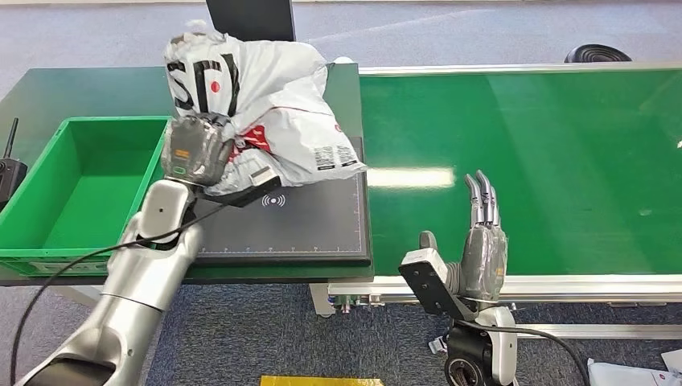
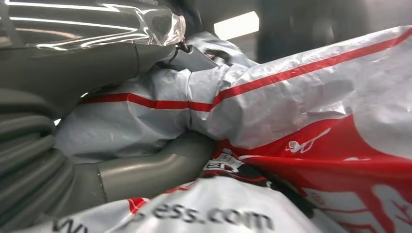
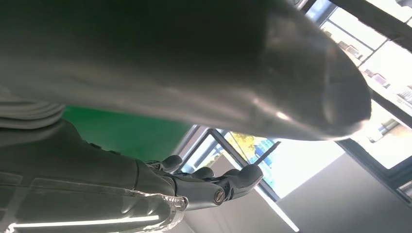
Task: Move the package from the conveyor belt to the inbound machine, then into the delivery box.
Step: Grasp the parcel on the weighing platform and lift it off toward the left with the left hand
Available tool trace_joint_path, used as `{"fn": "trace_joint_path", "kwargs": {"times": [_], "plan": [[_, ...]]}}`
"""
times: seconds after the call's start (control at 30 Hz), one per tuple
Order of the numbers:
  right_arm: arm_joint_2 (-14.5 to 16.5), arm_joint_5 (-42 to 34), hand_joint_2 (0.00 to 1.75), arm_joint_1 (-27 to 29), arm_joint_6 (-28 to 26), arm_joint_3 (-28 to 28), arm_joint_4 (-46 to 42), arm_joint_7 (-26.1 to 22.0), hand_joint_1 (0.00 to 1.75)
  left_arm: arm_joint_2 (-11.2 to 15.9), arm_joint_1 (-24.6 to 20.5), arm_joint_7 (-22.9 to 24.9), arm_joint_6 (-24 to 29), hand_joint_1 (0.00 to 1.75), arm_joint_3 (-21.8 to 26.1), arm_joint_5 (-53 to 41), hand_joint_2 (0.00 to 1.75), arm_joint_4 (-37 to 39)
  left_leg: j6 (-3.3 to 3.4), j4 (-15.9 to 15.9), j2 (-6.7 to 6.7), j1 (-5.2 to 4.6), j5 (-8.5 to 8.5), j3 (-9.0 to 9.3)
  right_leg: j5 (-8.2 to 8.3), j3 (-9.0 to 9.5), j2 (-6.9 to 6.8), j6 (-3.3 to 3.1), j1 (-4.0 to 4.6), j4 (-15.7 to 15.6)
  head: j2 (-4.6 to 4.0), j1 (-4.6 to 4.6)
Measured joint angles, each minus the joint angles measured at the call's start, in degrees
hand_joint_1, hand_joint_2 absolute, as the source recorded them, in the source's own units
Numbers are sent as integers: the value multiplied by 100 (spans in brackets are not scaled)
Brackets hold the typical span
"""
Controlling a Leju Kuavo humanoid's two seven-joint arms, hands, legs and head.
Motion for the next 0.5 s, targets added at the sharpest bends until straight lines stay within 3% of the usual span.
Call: {"fn": "trace_joint_path", "kwargs": {"times": [0.2, 0.5], "plan": [[15, -74, 0, 299, -131, -118, 31, -39, 0, 1101, 53, -31, 63, 154, 311, 541, 175, -659, -7, -3, 13, 5, -4, -1, -8, -11, 17, -10, 5, 2, 0, -1], [114, -42, 0, 436, -83, -201, 29, -105, 0, 1858, 566, 98, 32, 156, 805, 885, 175, -1215, -11, -4, 28, -2, -13, 4, -12, -5, 31, -12, -2, 2, 0, 1]]}}
